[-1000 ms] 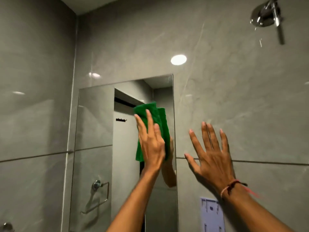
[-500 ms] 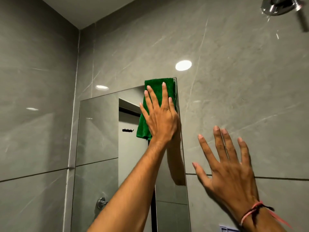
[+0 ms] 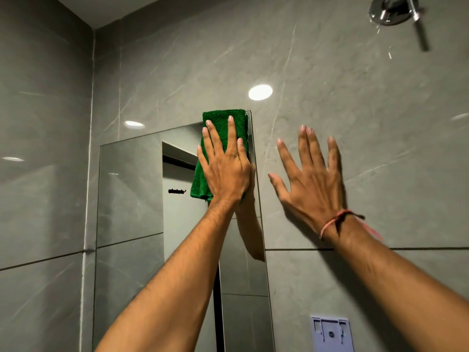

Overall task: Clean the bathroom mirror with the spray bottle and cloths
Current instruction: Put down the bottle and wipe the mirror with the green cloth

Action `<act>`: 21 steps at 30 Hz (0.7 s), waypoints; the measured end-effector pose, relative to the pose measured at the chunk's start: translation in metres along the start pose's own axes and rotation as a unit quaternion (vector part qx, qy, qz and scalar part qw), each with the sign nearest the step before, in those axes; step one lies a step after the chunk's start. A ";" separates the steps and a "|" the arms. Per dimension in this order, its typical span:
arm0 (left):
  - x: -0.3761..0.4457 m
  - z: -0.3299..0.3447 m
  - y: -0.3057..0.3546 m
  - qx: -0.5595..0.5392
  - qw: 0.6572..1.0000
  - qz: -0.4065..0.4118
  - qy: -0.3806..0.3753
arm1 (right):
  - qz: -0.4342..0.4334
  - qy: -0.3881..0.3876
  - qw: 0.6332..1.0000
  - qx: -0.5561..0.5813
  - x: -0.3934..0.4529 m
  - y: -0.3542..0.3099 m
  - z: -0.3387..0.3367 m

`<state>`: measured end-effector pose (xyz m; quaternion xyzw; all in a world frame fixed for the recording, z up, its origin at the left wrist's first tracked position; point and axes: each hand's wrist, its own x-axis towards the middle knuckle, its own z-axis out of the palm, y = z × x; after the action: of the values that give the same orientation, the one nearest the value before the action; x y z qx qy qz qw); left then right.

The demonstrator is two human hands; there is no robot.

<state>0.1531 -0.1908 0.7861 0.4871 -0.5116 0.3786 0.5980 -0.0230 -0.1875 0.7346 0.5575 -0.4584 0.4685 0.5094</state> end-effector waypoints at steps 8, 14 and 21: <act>0.000 -0.002 -0.006 0.008 1.000 0.008 -0.005 | -0.011 0.022 1.000 0.009 0.034 -0.006 0.011; 0.003 -0.006 -0.020 0.010 0.999 0.030 -0.004 | 0.038 0.026 0.998 0.036 0.032 -0.019 0.003; 0.011 -0.019 -0.082 0.021 1.000 0.023 -0.002 | 0.069 0.049 0.996 0.030 0.027 -0.037 0.011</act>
<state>0.2375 -0.1929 0.7807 0.4883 -0.5161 0.4019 0.5776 0.0182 -0.1967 0.7556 0.5158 -0.4560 0.5430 0.4808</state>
